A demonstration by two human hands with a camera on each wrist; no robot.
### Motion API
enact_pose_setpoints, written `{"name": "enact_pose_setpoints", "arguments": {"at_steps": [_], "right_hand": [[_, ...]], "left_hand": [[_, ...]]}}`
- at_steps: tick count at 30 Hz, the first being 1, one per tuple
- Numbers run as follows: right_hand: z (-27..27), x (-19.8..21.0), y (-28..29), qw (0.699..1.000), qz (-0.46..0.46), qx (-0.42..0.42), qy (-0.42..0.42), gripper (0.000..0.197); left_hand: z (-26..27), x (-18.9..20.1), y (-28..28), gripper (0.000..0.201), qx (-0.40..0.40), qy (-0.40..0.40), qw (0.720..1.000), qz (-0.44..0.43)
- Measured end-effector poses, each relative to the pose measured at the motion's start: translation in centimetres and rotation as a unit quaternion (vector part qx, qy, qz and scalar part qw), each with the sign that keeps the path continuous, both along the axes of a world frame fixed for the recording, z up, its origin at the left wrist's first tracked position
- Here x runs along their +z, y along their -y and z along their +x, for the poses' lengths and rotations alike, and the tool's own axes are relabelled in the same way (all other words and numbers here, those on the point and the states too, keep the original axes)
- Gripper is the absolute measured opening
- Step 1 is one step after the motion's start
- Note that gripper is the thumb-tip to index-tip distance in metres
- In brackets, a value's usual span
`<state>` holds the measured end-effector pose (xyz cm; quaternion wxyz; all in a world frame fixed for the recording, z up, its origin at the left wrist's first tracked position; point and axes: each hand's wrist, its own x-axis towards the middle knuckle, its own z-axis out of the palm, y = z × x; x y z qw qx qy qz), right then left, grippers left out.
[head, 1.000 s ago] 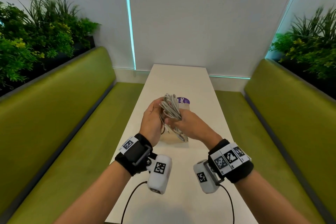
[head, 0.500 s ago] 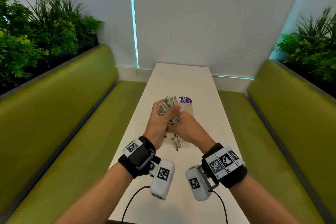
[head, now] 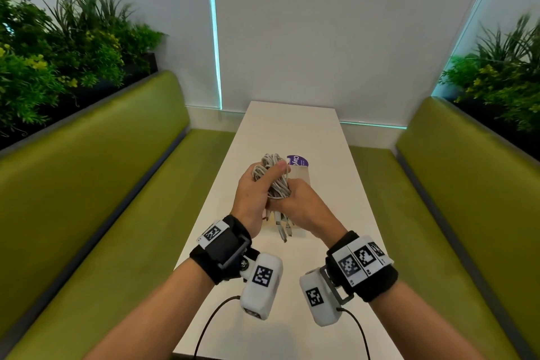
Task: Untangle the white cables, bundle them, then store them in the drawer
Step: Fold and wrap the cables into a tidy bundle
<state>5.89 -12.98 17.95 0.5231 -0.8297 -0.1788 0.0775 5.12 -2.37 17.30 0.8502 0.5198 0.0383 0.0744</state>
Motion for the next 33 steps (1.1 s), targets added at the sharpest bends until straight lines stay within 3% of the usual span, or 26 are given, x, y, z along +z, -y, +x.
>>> {"name": "enact_pose_setpoints", "arguments": {"at_steps": [5,9,13,19,21,24,27,28,30,33], "right_hand": [[-0.3,0.0,0.5,0.998,-0.026,0.038,-0.03,0.019],[-0.8,-0.2,0.7,0.996,-0.028,0.068,-0.046,0.009],[-0.9,-0.4,0.9,0.995,-0.013,0.083,-0.062,0.022],[-0.6,-0.4,1.4,0.994,-0.013,0.087,-0.062,0.02],[-0.5,-0.6,1.8,0.996,-0.005,0.077,-0.053,0.019],[-0.1,-0.7,2.5,0.998,0.032,0.049,-0.031,0.012],[0.7,-0.6,3.3,0.994,0.103,-0.012,-0.021,0.016],[0.9,-0.4,3.5,0.993,0.114,-0.026,-0.017,0.018],[1.3,0.1,4.1,0.994,0.101,-0.029,-0.012,0.02],[0.9,0.9,4.2,0.999,0.009,0.03,-0.018,0.017]], "left_hand": [[-0.1,0.0,-0.1,0.024,-0.009,-0.013,1.0,0.019],[-0.5,-0.2,-0.1,0.021,-0.015,-0.016,1.0,0.021],[-0.5,-0.3,0.0,0.016,-0.02,-0.031,0.999,0.031],[-0.5,-0.5,0.0,0.015,-0.05,-0.022,0.997,0.052],[-0.5,-0.9,-0.7,0.03,-0.083,0.011,0.991,0.106],[-1.0,-1.9,-2.1,0.062,-0.19,0.025,0.953,0.236],[-1.6,-3.4,-3.4,0.039,-0.227,-0.006,0.911,0.343],[-1.7,-3.7,-3.8,0.027,-0.223,-0.004,0.909,0.352],[-1.9,-3.7,-4.1,0.016,-0.182,0.008,0.928,0.325],[-1.7,-2.9,-4.4,0.012,-0.112,0.041,0.952,0.281]]}}
